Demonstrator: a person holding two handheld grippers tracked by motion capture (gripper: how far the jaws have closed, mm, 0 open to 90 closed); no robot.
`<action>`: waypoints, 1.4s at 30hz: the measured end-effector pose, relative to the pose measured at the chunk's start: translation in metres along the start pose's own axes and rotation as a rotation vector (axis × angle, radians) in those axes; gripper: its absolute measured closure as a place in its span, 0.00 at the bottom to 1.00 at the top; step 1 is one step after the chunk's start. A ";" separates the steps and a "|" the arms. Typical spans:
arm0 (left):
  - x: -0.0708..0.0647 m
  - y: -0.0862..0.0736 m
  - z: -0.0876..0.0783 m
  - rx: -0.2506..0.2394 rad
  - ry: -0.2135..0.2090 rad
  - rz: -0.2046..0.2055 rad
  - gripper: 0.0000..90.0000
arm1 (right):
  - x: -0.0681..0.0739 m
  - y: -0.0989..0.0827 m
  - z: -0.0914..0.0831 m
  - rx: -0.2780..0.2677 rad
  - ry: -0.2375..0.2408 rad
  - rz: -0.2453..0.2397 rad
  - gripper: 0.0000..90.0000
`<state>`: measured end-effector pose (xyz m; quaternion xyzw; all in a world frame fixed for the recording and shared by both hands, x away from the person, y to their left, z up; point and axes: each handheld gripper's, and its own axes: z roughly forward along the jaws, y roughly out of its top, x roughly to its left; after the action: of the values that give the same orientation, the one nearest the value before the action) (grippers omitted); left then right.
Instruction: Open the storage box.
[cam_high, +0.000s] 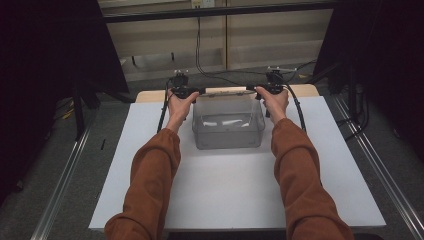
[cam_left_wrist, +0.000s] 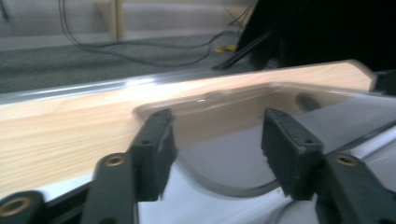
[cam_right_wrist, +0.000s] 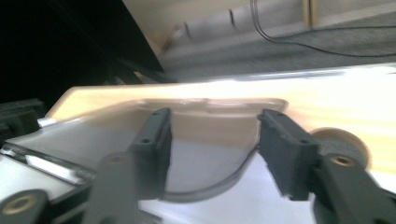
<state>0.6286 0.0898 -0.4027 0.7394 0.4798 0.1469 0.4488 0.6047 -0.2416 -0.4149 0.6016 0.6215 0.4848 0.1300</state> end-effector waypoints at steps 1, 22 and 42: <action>0.000 -0.001 0.001 -0.009 -0.007 -0.006 0.50 | 0.001 0.000 0.001 0.006 -0.011 -0.018 0.52; -0.005 -0.001 -0.014 -0.079 0.021 0.043 0.22 | 0.011 -0.006 -0.013 -0.101 -0.010 -0.148 0.21; -0.016 -0.016 -0.036 -0.166 -0.048 0.120 0.04 | 0.023 -0.012 -0.037 -0.220 -0.053 -0.338 0.07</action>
<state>0.5884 0.0972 -0.3922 0.7304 0.4099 0.1951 0.5104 0.5647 -0.2356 -0.3959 0.4834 0.6534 0.5050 0.2905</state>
